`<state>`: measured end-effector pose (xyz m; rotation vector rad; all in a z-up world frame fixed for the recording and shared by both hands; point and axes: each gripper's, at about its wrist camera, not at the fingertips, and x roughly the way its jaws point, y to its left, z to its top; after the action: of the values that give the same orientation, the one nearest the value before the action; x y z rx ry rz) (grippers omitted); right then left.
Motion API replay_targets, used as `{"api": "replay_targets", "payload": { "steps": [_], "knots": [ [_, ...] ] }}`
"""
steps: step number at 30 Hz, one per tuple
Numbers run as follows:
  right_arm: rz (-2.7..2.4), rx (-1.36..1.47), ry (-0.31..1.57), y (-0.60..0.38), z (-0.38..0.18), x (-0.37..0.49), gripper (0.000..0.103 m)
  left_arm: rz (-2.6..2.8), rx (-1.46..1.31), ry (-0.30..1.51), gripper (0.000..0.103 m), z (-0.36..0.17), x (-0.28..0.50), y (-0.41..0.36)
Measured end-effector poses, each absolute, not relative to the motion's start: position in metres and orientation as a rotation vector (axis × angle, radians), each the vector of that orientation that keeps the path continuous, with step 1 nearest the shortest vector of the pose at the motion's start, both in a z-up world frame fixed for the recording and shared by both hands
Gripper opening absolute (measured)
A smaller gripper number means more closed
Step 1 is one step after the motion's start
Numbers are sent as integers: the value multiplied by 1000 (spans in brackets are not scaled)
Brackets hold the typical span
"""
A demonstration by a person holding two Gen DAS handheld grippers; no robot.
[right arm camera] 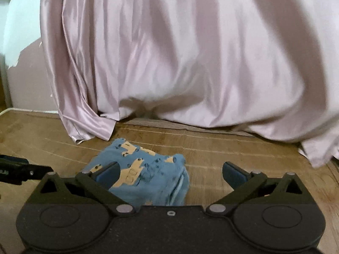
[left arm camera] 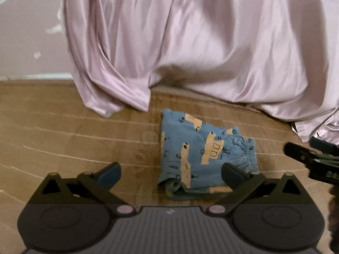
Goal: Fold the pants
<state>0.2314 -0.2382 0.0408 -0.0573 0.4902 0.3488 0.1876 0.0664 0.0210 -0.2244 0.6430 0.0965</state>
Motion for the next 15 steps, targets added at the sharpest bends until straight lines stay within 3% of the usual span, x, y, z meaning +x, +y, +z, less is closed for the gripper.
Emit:
{"api": "replay_targets", "payload": {
  "steps": [15],
  "knots": [
    [303, 17, 565, -254, 26, 133, 102, 97, -27, 608, 103, 17, 102, 39]
  ]
}}
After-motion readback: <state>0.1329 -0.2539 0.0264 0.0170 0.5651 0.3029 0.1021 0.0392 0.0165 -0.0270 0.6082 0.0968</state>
